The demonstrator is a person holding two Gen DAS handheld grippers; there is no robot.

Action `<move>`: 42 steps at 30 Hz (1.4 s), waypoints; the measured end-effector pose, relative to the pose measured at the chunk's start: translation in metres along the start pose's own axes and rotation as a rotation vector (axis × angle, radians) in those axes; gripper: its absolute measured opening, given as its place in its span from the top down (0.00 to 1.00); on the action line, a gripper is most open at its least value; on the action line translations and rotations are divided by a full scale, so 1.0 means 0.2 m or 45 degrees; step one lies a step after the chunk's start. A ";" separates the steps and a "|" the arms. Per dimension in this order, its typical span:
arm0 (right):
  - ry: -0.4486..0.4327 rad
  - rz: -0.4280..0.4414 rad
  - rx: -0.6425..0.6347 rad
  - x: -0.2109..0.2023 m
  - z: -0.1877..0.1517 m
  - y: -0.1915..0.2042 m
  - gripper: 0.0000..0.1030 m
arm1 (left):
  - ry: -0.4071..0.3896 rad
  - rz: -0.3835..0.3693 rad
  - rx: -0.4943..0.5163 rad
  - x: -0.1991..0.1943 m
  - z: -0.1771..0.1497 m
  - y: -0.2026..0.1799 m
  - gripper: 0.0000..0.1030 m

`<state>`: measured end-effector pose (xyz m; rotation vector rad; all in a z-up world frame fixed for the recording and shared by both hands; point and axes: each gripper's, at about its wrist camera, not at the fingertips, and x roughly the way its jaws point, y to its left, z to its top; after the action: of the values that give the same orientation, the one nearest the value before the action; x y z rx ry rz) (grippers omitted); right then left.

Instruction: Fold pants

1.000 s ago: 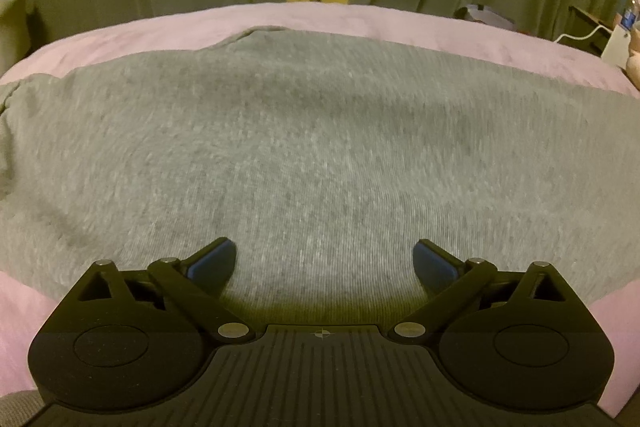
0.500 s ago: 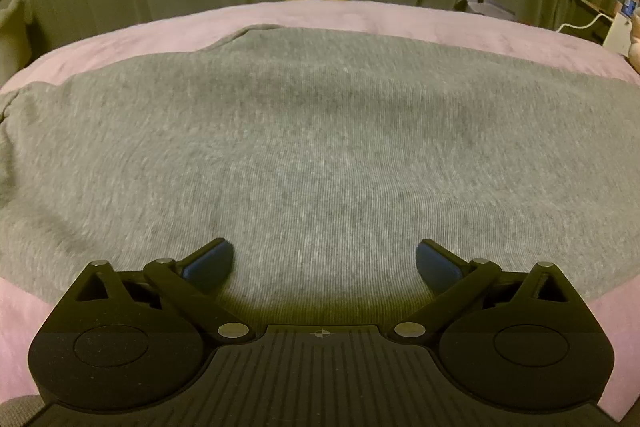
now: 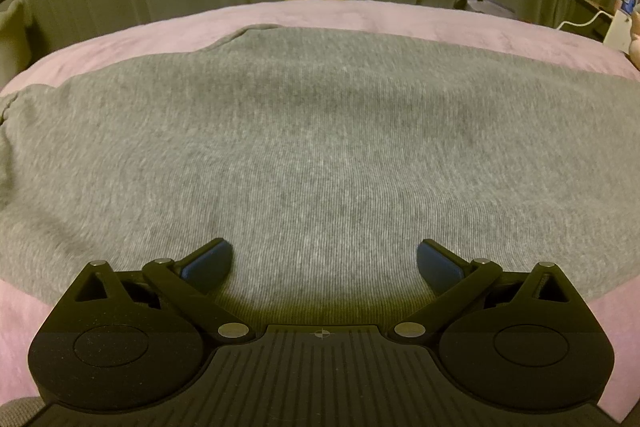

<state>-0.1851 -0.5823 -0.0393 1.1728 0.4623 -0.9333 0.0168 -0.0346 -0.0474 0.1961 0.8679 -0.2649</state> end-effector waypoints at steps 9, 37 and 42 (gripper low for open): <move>-0.026 -0.065 -0.186 -0.02 -0.01 0.13 0.85 | -0.024 -0.008 -0.065 -0.06 0.01 0.04 0.00; 0.601 0.413 -1.813 -0.16 -1.50 1.01 0.85 | -0.170 0.134 -0.447 -0.21 -0.02 0.35 0.00; 0.545 0.490 -1.773 -0.22 -1.45 1.04 0.85 | -0.166 0.127 -0.442 -0.20 -0.03 0.34 0.00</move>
<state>0.0023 -0.2791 0.0090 0.1157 0.9638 0.1069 0.0096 0.0368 -0.0160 -0.1004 0.7590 -0.0307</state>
